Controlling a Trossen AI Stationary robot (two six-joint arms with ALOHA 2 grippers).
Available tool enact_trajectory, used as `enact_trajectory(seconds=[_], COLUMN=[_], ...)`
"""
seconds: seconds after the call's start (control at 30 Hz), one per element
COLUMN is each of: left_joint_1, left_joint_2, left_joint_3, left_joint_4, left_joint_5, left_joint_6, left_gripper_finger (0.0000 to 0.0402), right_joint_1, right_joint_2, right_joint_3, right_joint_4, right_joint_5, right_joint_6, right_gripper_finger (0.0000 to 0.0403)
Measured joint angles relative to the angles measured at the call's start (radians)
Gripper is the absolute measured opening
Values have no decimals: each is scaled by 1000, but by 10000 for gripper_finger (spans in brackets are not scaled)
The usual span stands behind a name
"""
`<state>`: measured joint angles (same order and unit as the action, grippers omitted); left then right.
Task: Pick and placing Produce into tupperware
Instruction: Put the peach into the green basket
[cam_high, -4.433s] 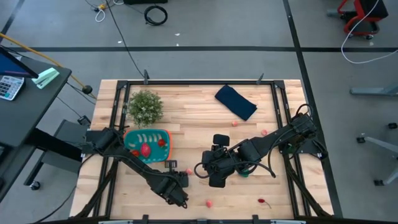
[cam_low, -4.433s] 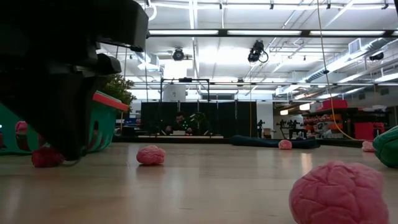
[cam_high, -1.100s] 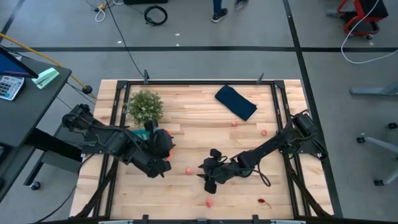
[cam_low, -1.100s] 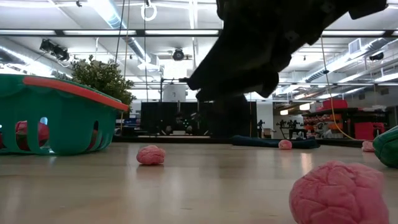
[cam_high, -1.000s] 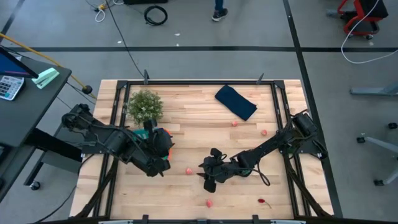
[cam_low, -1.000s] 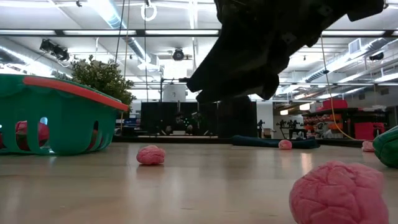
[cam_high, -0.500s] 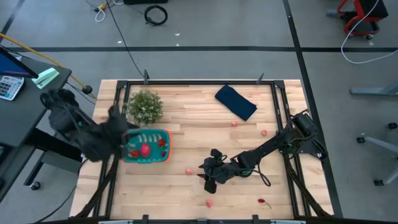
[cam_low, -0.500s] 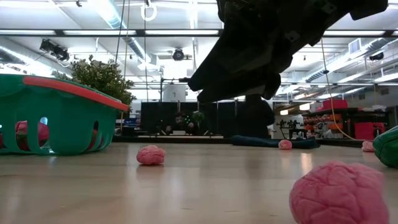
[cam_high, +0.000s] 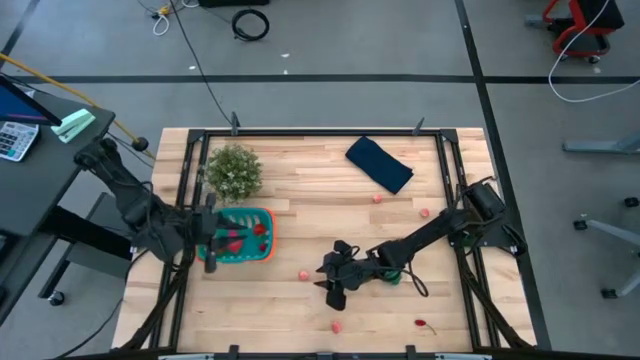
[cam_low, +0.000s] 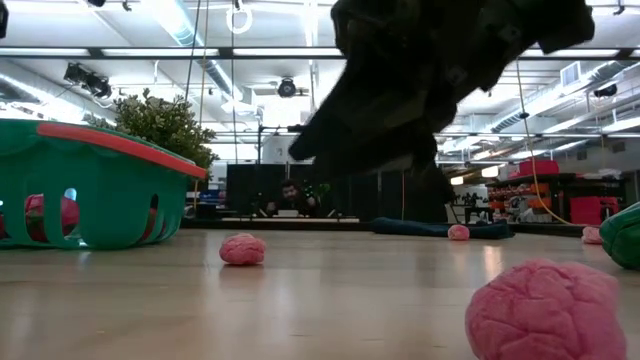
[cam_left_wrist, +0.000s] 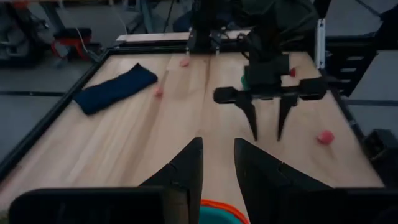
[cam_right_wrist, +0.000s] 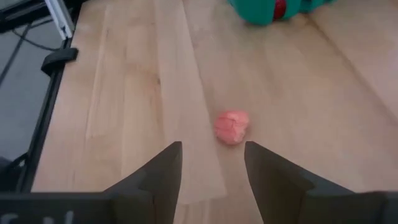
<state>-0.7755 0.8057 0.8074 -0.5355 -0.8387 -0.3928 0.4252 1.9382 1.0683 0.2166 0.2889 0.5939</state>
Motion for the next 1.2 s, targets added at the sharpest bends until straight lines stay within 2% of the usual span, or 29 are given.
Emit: enact_trajectory(seconds=[0.17,0.37,0.63,0.97,1.2], left_joint_1=[15,16,17,17,17], left_joint_2=[-4,-16,-21,-20,-20], left_joint_3=[-9,6,6,6,6], left_joint_4=[28,58,59,53,50], left_joint_5=[-3,-3,-3,-3,-3], left_joint_6=[62,144,170,178,167], left_gripper_finger=[98,98,94,89,91], right_joint_1=[-14,-41,-52,-51,-52], right_joint_2=[64,165,243,276,268], right_joint_3=[25,123,252,256,254], right_joint_4=[49,50,-86,-134,-142], right_joint_5=[0,0,2,58,77], right_joint_6=[-19,-68,-138,-145,-115], right_gripper_finger=[205,238,253,231,167])
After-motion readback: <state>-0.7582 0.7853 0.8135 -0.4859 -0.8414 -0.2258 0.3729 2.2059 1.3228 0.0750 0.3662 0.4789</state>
